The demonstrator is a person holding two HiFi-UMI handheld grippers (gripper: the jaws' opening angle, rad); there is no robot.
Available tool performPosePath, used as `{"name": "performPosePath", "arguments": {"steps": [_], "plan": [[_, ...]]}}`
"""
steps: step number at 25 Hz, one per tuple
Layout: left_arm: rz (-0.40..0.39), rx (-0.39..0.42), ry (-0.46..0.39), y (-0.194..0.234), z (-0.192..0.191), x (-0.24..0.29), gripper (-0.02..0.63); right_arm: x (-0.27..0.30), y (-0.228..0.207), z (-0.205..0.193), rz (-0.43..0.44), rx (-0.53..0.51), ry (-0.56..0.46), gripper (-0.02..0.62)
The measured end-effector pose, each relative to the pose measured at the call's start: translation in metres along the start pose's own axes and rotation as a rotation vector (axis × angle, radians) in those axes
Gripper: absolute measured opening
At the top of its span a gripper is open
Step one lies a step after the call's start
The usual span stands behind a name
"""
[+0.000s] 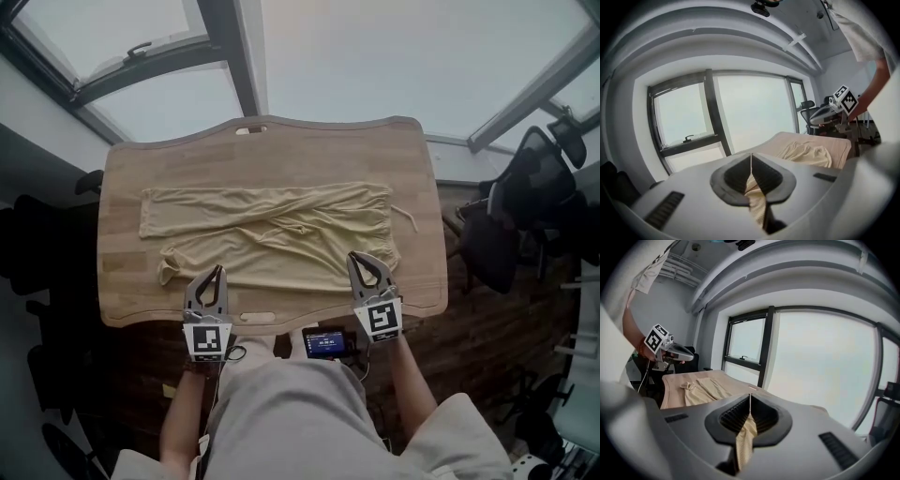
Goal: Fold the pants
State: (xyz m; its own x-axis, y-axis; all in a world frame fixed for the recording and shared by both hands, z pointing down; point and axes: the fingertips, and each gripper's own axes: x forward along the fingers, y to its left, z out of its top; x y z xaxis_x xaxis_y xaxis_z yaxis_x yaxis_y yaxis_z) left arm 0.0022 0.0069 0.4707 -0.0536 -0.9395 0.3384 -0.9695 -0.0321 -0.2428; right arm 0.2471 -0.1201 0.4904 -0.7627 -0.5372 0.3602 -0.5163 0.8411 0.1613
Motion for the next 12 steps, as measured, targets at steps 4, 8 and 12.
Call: {"name": "performPosePath", "arguments": {"steps": [4, 8, 12], "plan": [[-0.038, 0.058, 0.003, 0.008, -0.014, 0.022, 0.008, 0.014, -0.004, -0.011, 0.000, -0.030, 0.045, 0.006], [-0.109, 0.203, 0.074, 0.015, -0.045, 0.048, 0.008, 0.034, -0.015, -0.028, 0.025, -0.179, 0.139, 0.005], [-0.181, 0.348, 0.142, 0.027, -0.083, 0.078, 0.011, 0.059, -0.038, -0.053, 0.085, -0.311, 0.234, 0.006]]}}
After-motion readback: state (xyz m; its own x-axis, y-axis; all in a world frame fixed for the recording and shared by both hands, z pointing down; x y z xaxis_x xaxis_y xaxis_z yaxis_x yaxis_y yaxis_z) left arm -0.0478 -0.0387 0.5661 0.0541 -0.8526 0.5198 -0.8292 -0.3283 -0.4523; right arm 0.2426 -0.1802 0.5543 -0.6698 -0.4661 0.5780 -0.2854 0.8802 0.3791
